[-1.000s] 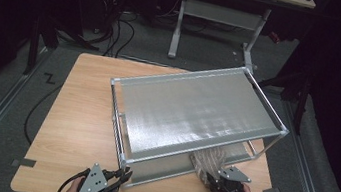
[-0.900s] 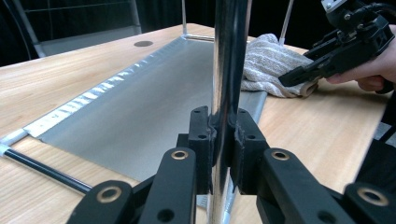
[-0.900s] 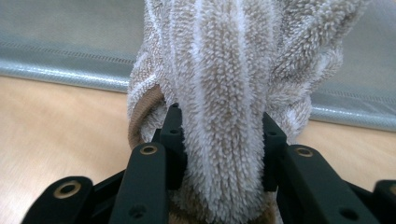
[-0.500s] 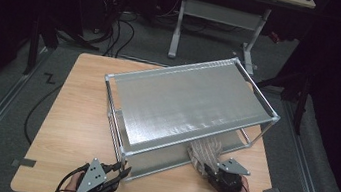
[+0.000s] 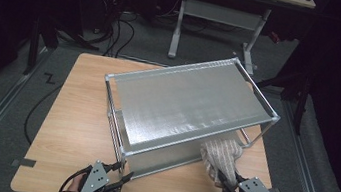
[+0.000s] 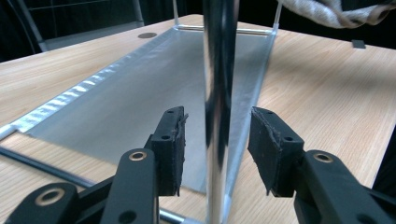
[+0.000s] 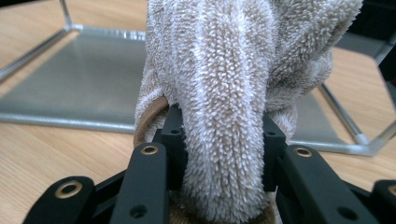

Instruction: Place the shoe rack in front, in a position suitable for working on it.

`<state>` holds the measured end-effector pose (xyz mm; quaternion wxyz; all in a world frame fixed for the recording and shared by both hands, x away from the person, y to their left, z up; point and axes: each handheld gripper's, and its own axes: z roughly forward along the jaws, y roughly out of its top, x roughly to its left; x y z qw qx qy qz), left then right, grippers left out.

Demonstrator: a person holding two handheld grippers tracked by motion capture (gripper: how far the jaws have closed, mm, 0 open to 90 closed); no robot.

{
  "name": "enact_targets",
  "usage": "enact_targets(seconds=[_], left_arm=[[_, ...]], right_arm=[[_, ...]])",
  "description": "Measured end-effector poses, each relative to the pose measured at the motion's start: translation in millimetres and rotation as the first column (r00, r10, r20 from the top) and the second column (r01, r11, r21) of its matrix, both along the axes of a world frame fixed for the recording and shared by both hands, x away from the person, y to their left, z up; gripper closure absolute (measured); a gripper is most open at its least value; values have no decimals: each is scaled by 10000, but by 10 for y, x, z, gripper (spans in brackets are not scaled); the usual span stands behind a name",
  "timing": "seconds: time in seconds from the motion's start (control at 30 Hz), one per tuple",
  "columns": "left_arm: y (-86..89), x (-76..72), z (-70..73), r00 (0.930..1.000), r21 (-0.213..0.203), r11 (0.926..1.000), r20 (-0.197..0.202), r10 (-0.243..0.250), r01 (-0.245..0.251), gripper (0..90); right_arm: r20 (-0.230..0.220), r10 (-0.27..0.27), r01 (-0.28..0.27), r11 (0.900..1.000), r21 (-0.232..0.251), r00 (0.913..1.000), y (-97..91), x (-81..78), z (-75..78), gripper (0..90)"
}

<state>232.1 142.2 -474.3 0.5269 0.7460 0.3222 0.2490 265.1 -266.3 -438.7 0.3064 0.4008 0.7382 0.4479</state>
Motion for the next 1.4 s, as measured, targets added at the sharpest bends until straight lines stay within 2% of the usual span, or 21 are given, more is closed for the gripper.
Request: enact_targets(seconds=[0.07, 0.13, 0.37, 0.47, 0.57, 0.67, 0.7, 0.8, 0.9, 0.93, 1.0, 1.03, 1.1, 1.23, 1.33, 1.4], left_arm=[[-13, 25, 0, 10000, -39, 10000, 14, -72, 72, 557], [-24, 52, -4, 10000, -50, 10000, 10, -54, 55, 558], [-35, 78, -1, 9999, -298, 9995, 2, -112, 112, 554], [-46, 58, 10, 9999, -377, 9993, 109, -44, 49, 554], [-34, 17, 14, 9998, -312, 9995, 178, 18, -12, 553], [5, -29, 16, 9996, -323, 9993, 190, 198, -192, 558], [18, -47, 21, 9994, -400, 9988, 200, 276, -268, 558], [46, -109, 39, 9984, -291, 9987, 375, 430, -419, 559], [76, -145, 49, 9977, -296, 9983, 437, 510, -498, 569], [85, -156, 51, 9976, -292, 9983, 451, 521, -508, 587], [96, -175, 53, 9979, -269, 9987, 462, 444, -432, 654], [96, -184, 54, 9983, -195, 9992, 451, 362, -353, 654], [79, -201, 54, 9975, 38, 9990, 543, 449, -451, 677], [63, -197, 42, 9978, 56, 9990, 503, 430, -433, 684], [37, -189, 43, 9979, 152, 9991, 526, 385, -394, 686], [36, -185, 44, 9977, 171, 9991, 548, 388, -398, 691]], right_arm=[[268, -85, 82, 9999, 136, 9996, -31, -93, 65, 649], [369, -102, 97, 9998, 148, 9993, -44, -122, 89, 648], [1090, -298, 239, 9982, 549, 9936, -115, -291, 314, 649], [1543, -267, 154, 9972, 738, 9877, -119, -330, 446, 647], [1770, -234, 89, 9965, 825, 9839, -114, -335, 523, 648], [2190, -59, -174, 9944, 1043, 9757, -56, -289, 669, 647], [2190, -59, -174, 9944, 1043, 9757, -56, -289, 669, 647], [2441, 109, -419, 9916, 1223, 9697, 37, -198, 771, 647], [2495, 368, -667, 9914, 1126, 9677, 197, -2, 890, 646], [2429, 473, -766, 9907, 1128, 9689, 316, 149, 965, 644], [2436, 575, -851, 9909, 1043, 9682, 432, 267, 1020, 643], [2436, 575, -851, 9909, 1043, 9682, 432, 267, 1020, 643], [2445, 723, -985, 9904, 966, 9669, 566, 383, 1058, 643], [2024, 955, -1112, 9915, 677, 9746, 828, 601, 1017, 644], [1676, 930, -1012, 9940, 414, 9815, 887, 693, 937, 645], [1367, 810, -877, 9952, 436, 9873, 864, 744, 867, 646]])
